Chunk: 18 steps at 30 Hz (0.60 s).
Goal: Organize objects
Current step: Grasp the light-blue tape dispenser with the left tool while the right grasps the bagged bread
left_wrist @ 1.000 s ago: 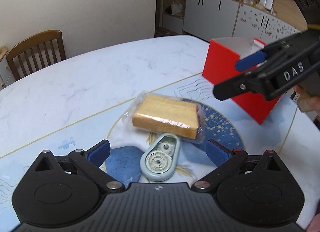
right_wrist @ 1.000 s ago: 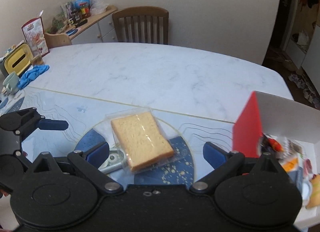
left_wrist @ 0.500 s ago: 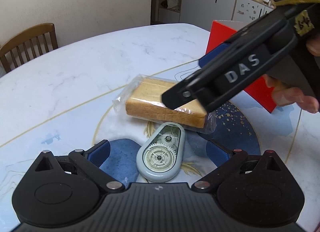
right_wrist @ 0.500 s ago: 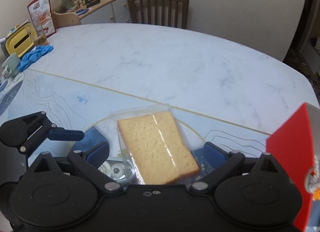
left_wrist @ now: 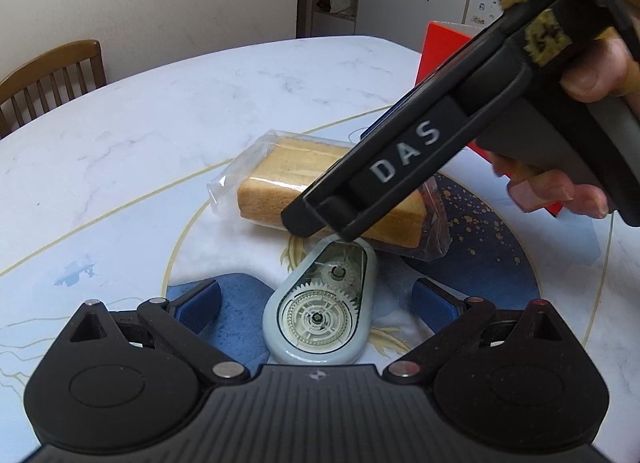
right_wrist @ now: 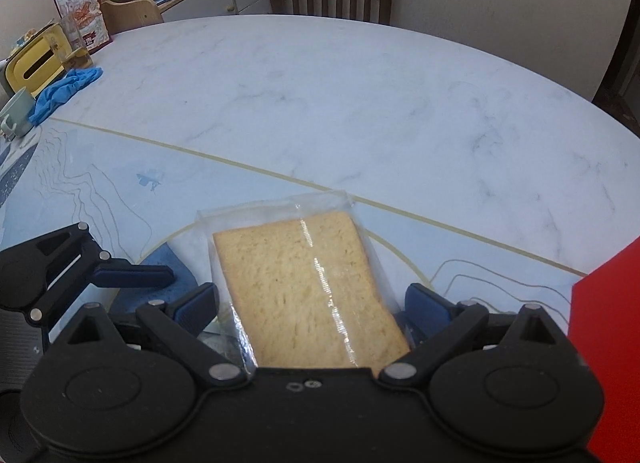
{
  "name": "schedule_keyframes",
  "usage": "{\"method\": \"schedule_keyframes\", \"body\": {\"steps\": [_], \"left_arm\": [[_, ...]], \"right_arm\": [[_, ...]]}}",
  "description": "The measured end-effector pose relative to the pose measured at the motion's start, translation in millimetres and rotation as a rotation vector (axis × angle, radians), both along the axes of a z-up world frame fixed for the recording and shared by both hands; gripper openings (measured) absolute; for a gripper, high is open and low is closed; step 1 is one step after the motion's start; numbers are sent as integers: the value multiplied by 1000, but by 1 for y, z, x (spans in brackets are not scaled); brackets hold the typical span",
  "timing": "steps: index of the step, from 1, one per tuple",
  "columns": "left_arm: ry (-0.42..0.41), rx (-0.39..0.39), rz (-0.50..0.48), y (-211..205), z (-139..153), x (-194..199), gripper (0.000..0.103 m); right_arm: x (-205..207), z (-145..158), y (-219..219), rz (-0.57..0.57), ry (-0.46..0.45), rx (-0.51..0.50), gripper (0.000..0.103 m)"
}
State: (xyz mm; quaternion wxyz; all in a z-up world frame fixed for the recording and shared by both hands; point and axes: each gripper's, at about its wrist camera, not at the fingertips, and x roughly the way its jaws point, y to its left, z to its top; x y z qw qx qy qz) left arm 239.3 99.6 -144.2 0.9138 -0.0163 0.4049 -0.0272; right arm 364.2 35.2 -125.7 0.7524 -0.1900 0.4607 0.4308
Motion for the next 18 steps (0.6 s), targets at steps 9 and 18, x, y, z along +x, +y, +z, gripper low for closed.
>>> {"method": "schedule_keyframes", "body": {"steps": [9, 18], "left_arm": [[-14, 51, -6, -3, -5, -1, 98], [-34, 69, -46, -13, 2, -8, 56]], "right_arm": [[7, -5, -1, -16, 39, 15, 88], [4, 0, -6, -41, 16, 15, 79]]}}
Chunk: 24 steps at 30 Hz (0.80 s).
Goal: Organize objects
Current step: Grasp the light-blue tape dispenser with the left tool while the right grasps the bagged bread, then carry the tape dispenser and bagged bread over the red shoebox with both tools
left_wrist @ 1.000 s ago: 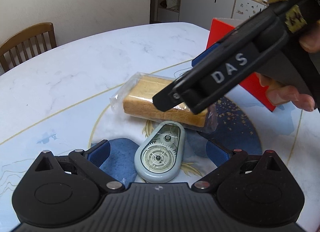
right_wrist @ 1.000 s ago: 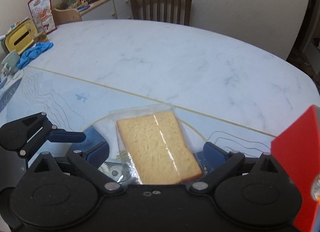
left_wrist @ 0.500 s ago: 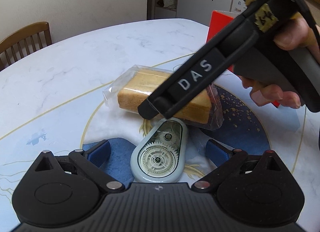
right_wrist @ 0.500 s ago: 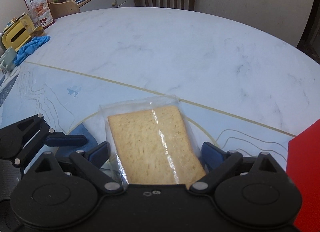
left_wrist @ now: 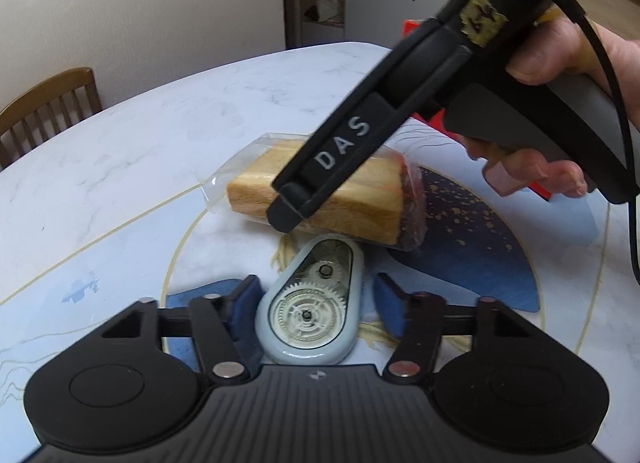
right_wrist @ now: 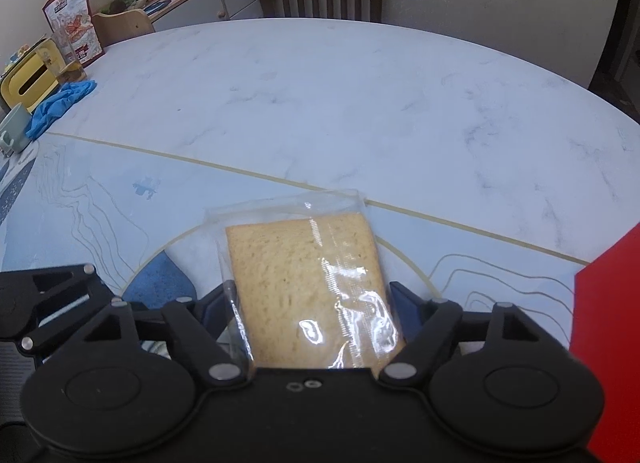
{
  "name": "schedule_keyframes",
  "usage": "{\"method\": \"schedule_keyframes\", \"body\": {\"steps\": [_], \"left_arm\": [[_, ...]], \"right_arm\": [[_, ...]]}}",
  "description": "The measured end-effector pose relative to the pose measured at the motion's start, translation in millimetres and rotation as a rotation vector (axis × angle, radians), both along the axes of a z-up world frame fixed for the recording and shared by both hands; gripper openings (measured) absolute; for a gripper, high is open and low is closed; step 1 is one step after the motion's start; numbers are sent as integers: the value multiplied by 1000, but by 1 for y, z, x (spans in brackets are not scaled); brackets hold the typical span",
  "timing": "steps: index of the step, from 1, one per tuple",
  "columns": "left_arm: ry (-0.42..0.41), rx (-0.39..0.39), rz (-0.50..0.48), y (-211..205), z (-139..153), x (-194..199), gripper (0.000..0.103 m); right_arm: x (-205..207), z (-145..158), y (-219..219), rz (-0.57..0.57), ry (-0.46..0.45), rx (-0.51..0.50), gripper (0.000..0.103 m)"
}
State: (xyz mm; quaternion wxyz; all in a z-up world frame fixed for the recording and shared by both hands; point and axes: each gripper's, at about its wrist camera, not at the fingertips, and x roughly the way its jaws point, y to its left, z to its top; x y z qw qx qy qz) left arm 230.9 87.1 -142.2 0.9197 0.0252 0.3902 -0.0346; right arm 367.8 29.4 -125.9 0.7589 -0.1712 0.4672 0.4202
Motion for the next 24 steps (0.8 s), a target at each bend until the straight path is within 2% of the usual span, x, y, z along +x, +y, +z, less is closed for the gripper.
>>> {"method": "schedule_keyframes", "body": {"steps": [6, 15, 24], "left_arm": [[2, -4, 7, 1, -1, 0, 53], [1, -39, 48, 0, 6, -3, 53], [-21, -44, 88, -8, 34, -15, 52]], "right_arm": [[-1, 11, -14, -55, -20, -10, 77], [-11, 47, -49, -129, -61, 9, 76], [-34, 80, -86, -160, -118, 10, 76]]}}
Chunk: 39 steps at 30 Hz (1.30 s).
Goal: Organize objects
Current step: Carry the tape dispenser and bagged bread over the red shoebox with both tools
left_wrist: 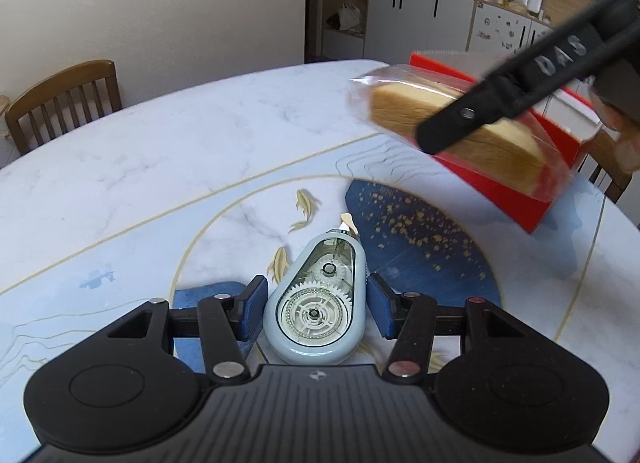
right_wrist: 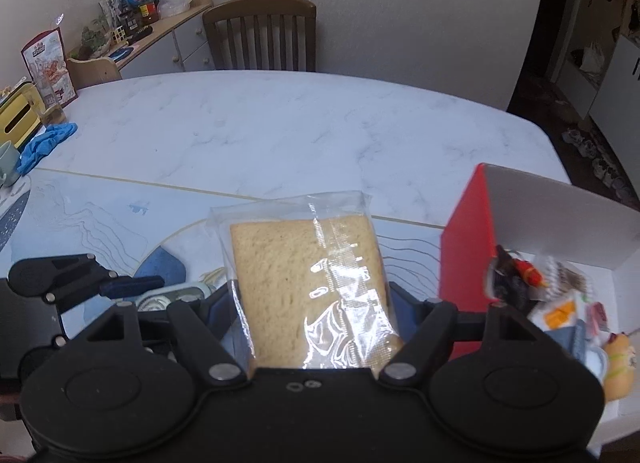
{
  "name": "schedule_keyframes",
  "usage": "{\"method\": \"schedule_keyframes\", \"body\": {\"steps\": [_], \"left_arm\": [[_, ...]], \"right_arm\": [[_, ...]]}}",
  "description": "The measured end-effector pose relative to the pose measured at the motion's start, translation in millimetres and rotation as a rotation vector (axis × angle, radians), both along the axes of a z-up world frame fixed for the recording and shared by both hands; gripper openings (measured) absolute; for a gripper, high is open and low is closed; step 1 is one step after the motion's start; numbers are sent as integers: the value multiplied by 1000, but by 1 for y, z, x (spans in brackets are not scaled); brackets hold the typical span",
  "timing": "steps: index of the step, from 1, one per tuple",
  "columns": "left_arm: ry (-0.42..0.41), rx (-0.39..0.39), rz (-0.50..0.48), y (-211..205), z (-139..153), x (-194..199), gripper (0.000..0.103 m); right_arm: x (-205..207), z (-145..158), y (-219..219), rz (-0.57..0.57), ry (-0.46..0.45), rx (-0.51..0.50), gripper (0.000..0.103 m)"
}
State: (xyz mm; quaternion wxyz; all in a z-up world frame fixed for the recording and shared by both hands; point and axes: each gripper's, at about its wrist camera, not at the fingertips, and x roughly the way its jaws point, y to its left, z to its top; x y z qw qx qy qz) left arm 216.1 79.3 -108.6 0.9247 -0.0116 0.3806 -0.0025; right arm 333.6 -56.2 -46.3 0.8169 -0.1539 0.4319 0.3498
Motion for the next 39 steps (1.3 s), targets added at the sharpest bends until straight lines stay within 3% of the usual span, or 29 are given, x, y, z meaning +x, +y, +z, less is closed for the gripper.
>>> {"method": "schedule_keyframes", "body": {"steps": [19, 29, 39], "left_arm": [[-85, -36, -11, -68, 87, 10, 53], [-115, -25, -44, -127, 108, 51, 53], [-108, -1, -87, -183, 110, 109, 53]], "right_arm": [[-12, 43, -101, -64, -66, 64, 76], [16, 46, -166, -117, -88, 73, 76], [56, 37, -227, -174, -92, 82, 76]]}}
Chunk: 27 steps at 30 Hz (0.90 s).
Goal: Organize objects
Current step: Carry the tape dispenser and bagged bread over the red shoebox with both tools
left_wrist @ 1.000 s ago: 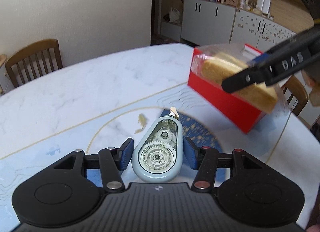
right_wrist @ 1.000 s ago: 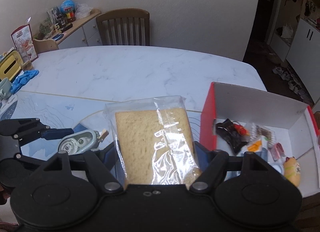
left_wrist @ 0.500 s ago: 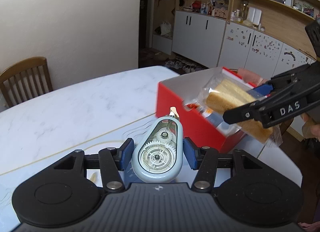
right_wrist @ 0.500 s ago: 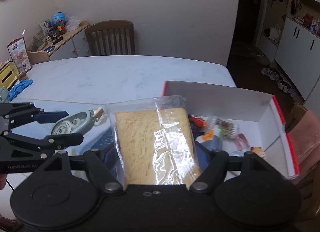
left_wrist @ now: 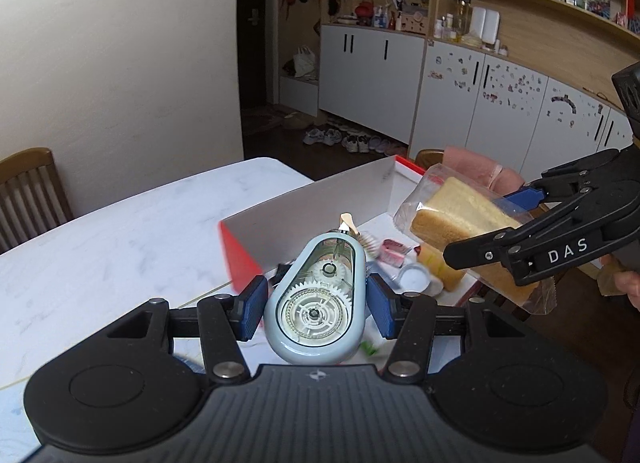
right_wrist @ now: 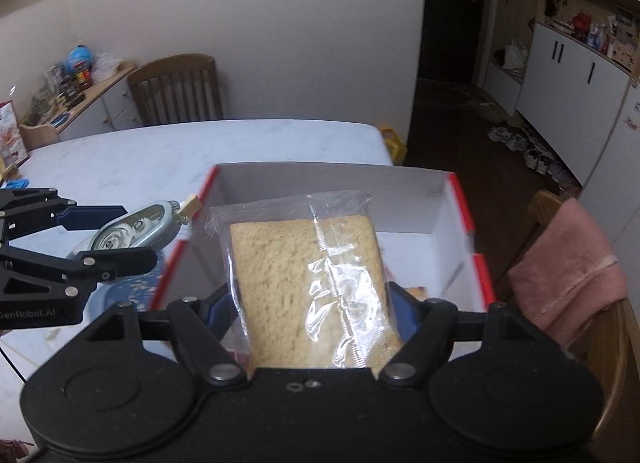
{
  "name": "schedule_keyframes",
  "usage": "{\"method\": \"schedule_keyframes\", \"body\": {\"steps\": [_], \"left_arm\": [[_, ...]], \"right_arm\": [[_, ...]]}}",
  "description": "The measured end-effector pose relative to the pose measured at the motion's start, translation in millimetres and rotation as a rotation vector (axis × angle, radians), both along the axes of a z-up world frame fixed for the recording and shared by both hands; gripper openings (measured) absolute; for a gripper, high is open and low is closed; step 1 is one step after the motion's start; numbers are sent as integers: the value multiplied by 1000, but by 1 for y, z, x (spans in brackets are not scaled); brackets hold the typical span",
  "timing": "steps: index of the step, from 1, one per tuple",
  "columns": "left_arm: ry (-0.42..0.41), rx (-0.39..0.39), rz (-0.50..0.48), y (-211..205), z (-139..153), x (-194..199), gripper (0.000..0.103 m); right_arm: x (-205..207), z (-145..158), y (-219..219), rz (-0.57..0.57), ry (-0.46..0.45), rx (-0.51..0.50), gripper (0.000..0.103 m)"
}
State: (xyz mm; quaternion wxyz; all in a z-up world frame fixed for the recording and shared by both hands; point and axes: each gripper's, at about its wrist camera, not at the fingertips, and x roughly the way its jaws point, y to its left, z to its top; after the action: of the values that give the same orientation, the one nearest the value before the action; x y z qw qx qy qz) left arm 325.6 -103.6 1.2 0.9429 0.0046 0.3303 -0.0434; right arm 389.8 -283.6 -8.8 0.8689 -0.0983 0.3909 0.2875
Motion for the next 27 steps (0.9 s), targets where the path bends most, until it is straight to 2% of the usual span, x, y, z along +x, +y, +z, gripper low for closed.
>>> {"method": "schedule_keyframes", "body": {"steps": [6, 11, 27], "left_arm": [[31, 49, -4, -26, -10, 38, 53], [70, 77, 22, -34, -21, 71, 53], [223, 104, 61, -28, -58, 156, 53]], "right_arm": [[28, -10, -18, -31, 6, -7, 76], [46, -20, -16, -22, 2, -27, 76], [59, -60, 22, 97, -20, -159, 74]]}}
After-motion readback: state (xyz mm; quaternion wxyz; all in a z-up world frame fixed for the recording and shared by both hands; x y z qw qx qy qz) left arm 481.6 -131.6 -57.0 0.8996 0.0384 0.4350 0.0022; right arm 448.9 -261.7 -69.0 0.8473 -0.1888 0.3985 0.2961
